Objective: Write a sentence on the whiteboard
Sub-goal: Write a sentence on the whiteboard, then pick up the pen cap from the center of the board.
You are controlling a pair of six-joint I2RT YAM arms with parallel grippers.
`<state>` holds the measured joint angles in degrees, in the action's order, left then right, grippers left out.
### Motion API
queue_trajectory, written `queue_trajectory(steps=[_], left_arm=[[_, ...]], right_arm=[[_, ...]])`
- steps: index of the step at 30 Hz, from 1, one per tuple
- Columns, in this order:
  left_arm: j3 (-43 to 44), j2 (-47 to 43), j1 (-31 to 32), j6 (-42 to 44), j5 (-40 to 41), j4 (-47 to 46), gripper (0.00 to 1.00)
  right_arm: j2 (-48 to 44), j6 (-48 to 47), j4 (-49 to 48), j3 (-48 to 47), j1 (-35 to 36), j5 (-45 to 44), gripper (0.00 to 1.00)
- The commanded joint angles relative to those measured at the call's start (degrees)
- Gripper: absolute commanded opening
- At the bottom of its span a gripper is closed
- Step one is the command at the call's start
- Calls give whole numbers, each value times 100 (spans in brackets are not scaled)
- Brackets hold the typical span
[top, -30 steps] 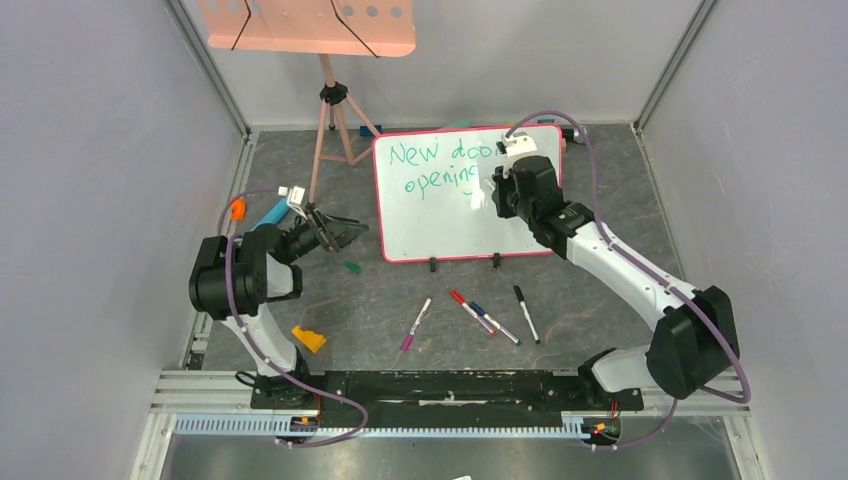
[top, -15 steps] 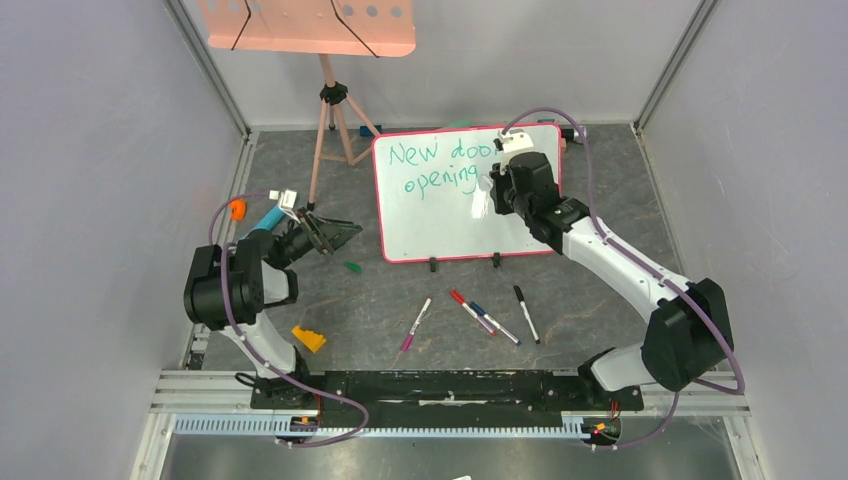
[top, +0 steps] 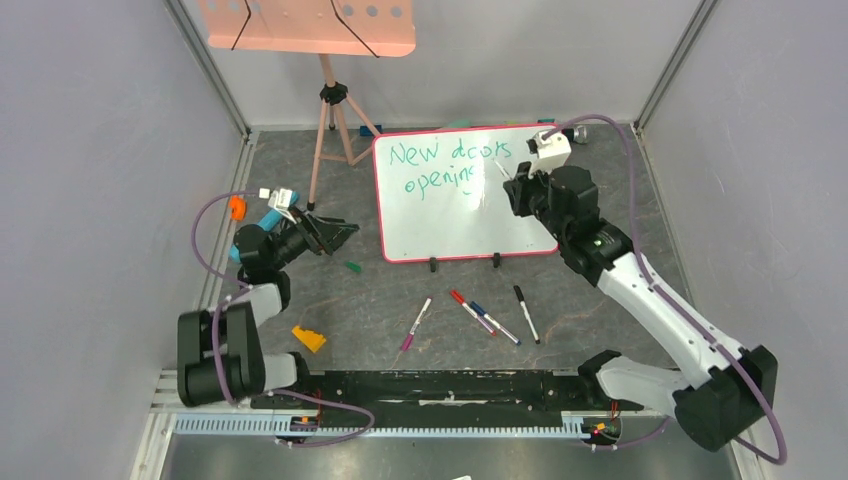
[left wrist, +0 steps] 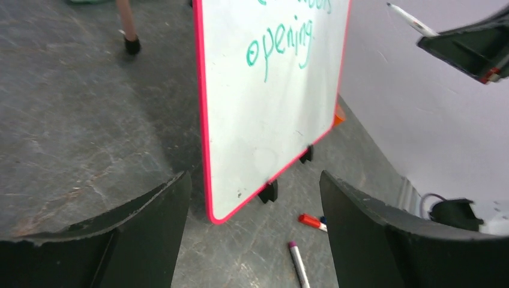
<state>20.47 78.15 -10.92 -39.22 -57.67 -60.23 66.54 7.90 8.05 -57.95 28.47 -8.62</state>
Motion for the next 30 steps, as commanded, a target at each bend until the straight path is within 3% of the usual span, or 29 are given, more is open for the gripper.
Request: queue_trajectory(steps=[1,6,7,8,9,11,13,19,26,30], left_arm=[[25,-1138,-43,1723,736,2751,83],[-209,-2808,-41,2575,1898,4188,64],[-325,-3167,-37,2661,2174,4325,67],[-453,-3445,-33,2707,2436,4382,97],[-633,-3735,-35,2751,2700,4379,100],[-851,-4180,-36,2828,3129,4483,100],[-970,-4534,-31,3089,3034,4661,100],[-2283,-5632,-33,3139,2937,3504,100],[-2597,-7276,-34,2938,3727,4272,100],[-2600,-7258,-33,3008,3554,4260,100]], right_arm=[[-396,97,-336,337,-29,145,0],[-578,174,-260,458,-26,287,0],[-608,191,-263,481,-26,328,0],[-623,215,-268,494,-25,359,0],[-640,227,-269,516,-26,399,0],[-651,260,-263,522,-26,493,0],[-688,271,-261,547,-26,536,0],[-776,316,-220,566,-26,598,0],[-806,396,-197,594,-26,789,0],[-831,452,-181,644,-24,850,0]])
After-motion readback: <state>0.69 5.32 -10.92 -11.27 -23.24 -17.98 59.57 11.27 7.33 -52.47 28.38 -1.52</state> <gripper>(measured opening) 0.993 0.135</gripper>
